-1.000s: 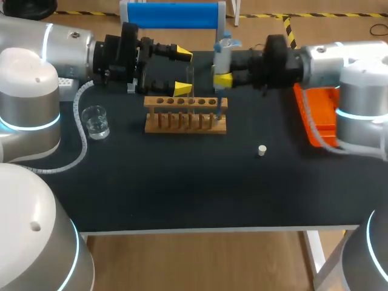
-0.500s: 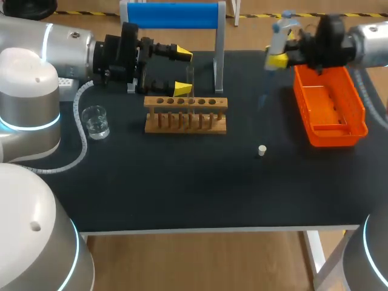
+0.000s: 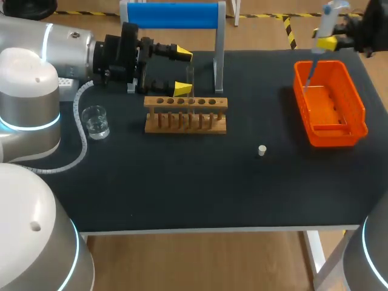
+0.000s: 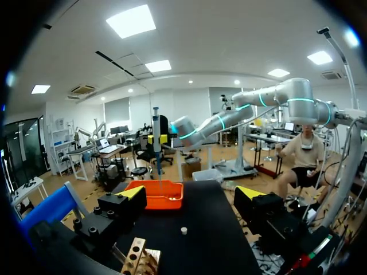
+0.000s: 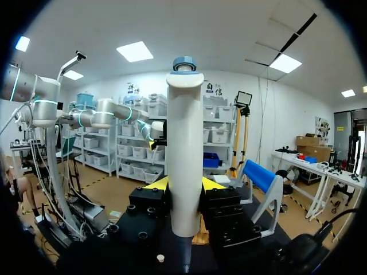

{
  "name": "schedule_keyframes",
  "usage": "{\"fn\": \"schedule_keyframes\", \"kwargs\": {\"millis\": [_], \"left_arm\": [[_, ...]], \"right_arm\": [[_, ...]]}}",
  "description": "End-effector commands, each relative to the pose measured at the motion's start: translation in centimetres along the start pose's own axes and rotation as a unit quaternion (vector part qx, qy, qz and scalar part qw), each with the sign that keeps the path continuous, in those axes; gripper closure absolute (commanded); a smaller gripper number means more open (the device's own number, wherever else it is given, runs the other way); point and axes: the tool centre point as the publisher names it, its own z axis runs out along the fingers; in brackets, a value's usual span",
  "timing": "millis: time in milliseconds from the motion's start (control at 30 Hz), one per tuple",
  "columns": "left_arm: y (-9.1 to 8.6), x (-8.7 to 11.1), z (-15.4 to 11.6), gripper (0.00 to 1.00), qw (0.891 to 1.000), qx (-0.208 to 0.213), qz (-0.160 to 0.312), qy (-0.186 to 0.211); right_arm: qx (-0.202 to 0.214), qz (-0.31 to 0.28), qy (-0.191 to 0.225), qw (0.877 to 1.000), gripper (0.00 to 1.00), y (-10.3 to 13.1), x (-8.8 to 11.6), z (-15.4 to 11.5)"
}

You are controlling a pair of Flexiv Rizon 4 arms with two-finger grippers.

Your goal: Invert the test tube, pick up the pipette, mount the tip to pipette, aspirate from beaker and dispense into the tube, eject the tip, return the pipette, and cap with the stopper.

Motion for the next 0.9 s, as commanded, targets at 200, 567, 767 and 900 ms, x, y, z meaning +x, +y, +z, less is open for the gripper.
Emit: {"fn": "schedule_keyframes", "kwargs": {"millis": [200, 567, 767, 900], "left_arm": [[0.0, 0.0, 0.0, 0.00, 1.000, 0.000, 0.000, 0.000], [0.0, 0.0, 0.0, 0.00, 1.000, 0.000, 0.000, 0.000], [0.0, 0.0, 0.0, 0.00, 1.000, 0.000, 0.000, 0.000], [0.0, 0.0, 0.0, 0.00, 1.000, 0.000, 0.000, 0.000]], "right_arm": [[-0.001, 0.009, -0.003, 1.000, 1.00, -0.2, -1.0, -5.0], [0.004, 0.021, 0.003, 1.000, 1.00, -1.4, -2.5, -7.9], [0.003, 0.025, 0.007, 1.000, 1.00, -2.2, -3.0, -8.8], [-0.006, 0.030, 0.007, 1.000, 1.00, -2.8, -3.1, -9.4]]}}
